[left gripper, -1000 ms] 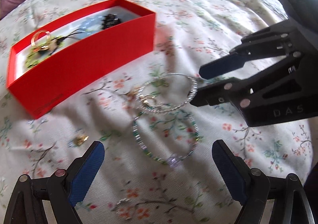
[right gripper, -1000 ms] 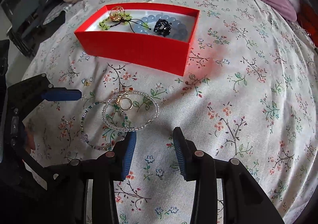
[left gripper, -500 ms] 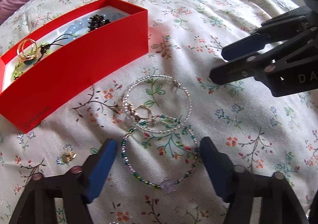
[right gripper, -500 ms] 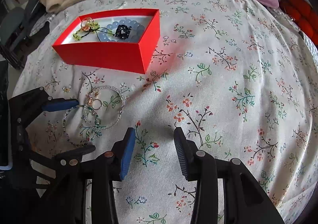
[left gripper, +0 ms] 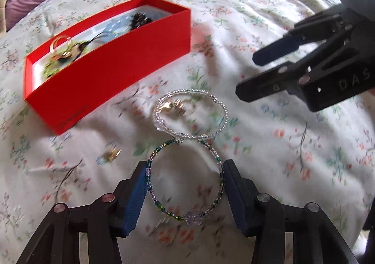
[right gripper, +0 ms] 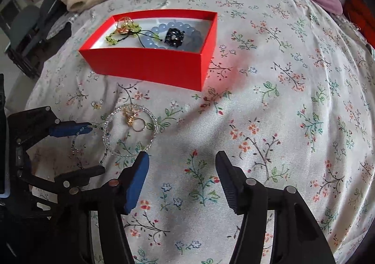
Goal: Organize jewelry
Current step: 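Grasp the green-and-clear beaded bracelet with the left tool while the right tool grasps the silver bracelet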
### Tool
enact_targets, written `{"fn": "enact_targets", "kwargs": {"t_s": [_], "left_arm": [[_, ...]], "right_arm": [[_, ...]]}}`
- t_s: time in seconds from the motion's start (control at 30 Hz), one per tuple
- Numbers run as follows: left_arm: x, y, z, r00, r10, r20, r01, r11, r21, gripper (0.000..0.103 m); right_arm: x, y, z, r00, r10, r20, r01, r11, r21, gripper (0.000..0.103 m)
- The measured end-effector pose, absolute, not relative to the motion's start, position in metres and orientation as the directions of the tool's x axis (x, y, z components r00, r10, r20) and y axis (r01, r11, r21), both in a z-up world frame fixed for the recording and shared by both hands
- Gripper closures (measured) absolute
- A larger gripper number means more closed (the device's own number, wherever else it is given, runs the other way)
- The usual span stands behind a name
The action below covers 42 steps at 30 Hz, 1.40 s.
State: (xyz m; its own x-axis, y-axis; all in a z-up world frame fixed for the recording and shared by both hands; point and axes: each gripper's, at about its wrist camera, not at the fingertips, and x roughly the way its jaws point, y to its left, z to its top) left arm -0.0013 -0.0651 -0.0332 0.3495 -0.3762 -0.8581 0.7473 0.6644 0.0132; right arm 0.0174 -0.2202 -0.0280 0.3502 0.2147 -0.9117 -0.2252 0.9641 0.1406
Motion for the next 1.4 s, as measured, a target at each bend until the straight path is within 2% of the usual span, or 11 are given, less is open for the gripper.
{"fn": "enact_targets", "kwargs": {"t_s": [0.1,0.33,0.53,0.67,0.8,0.87,1.0,1.13,1.4], "left_arm": [[-0.003,-0.055,-0.033,0.337,-0.368,-0.866,0.745,0.667,0.006,0.049],[-0.003,-0.034,-0.031,0.341,-0.346,-0.874,0.73,0.683,0.015,0.049],[0.001,-0.022,-0.032,0.348,-0.337,-0.875,0.713,0.701,0.014,0.049],[0.004,-0.018,-0.032,0.353,-0.337,-0.873,0.705,0.71,0.011,0.049],[0.007,-0.018,-0.032,0.359,-0.332,-0.873,0.693,0.721,0.011,0.049],[0.007,-0.017,-0.032,0.361,-0.328,-0.873,0.687,0.726,0.011,0.049],[0.01,-0.016,-0.03,0.365,-0.326,-0.872,0.677,0.736,0.008,0.049],[0.012,-0.015,-0.029,0.372,-0.32,-0.871,0.662,0.749,0.007,0.049],[0.015,-0.014,-0.023,0.398,-0.305,-0.865,0.628,0.778,0.015,0.049]], "right_arm": [[0.019,-0.208,-0.027,0.35,0.245,-0.904,-0.253,0.954,0.16,0.033],[0.022,-0.17,-0.034,0.316,0.29,-0.903,-0.341,0.923,0.178,0.033],[0.025,-0.15,-0.045,0.309,0.256,-0.916,-0.364,0.922,0.134,0.032],[0.031,-0.147,-0.049,0.324,0.246,-0.913,-0.343,0.931,0.129,0.024],[0.035,-0.141,-0.054,0.338,0.215,-0.916,-0.328,0.94,0.1,0.023],[0.036,-0.138,-0.053,0.345,0.204,-0.916,-0.327,0.941,0.087,0.024],[0.036,-0.136,-0.052,0.346,0.205,-0.915,-0.329,0.94,0.086,0.04],[0.034,-0.139,-0.049,0.342,0.219,-0.914,-0.329,0.939,0.102,0.049],[0.024,-0.147,-0.04,0.359,0.219,-0.907,-0.338,0.937,0.093,0.055]]}}
